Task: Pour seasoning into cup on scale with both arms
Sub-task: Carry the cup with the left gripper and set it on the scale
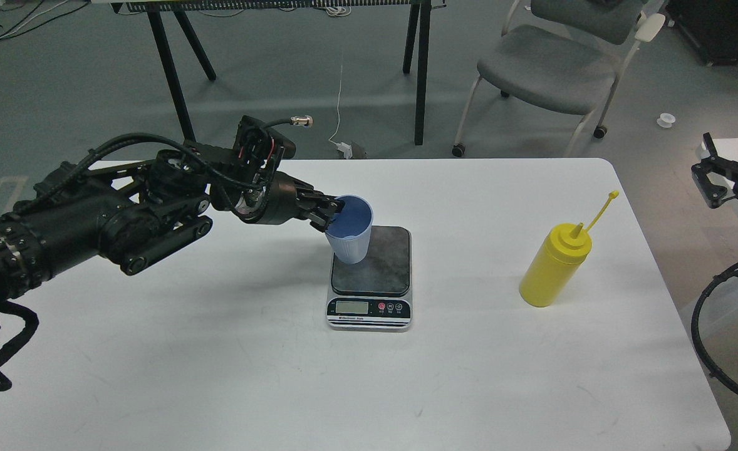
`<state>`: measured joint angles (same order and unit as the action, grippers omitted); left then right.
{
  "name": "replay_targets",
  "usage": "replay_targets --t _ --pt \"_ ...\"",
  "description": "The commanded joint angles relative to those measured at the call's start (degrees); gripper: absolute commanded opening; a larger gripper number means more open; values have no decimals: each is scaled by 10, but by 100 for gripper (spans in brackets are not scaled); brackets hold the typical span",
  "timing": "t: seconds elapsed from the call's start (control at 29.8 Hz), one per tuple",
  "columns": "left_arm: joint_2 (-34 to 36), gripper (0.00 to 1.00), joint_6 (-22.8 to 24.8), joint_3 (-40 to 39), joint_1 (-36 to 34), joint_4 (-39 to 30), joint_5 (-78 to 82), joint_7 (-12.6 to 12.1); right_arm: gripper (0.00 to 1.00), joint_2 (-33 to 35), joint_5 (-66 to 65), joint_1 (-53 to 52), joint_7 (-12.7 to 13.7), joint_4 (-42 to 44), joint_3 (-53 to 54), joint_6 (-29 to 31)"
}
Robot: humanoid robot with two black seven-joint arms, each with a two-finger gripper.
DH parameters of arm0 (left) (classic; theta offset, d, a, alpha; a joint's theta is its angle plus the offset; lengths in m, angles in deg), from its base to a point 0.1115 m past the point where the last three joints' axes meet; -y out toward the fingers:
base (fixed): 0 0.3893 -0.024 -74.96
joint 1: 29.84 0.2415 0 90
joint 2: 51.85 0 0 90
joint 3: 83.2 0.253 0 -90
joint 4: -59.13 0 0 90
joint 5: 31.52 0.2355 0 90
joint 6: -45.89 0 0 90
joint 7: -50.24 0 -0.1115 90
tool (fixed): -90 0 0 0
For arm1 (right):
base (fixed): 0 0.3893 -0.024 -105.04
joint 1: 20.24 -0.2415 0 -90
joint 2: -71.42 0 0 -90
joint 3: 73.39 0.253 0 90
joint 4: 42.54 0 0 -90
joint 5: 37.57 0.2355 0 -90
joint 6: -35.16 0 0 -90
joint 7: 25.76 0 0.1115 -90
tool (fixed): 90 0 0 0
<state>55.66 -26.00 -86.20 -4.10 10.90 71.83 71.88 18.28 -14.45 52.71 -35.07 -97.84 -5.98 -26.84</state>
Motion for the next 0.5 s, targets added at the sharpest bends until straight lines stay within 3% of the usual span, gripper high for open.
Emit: replay_targets --t 0.0,0.3,0.34,0.47 --pt "-20 7 0 0 1 13 0 -8 100 0 0 0 0 0 0 0" --pt "-64 14 0 0 5 53 -1 -8 100 1 0 0 0 1 0 0" --pt "-65 20 0 0 7 53 -2 -9 100 1 0 0 0 1 0 0" --pt "-65 61 -6 -1 12 54 -8 -9 100 1 0 0 1 1 0 0"
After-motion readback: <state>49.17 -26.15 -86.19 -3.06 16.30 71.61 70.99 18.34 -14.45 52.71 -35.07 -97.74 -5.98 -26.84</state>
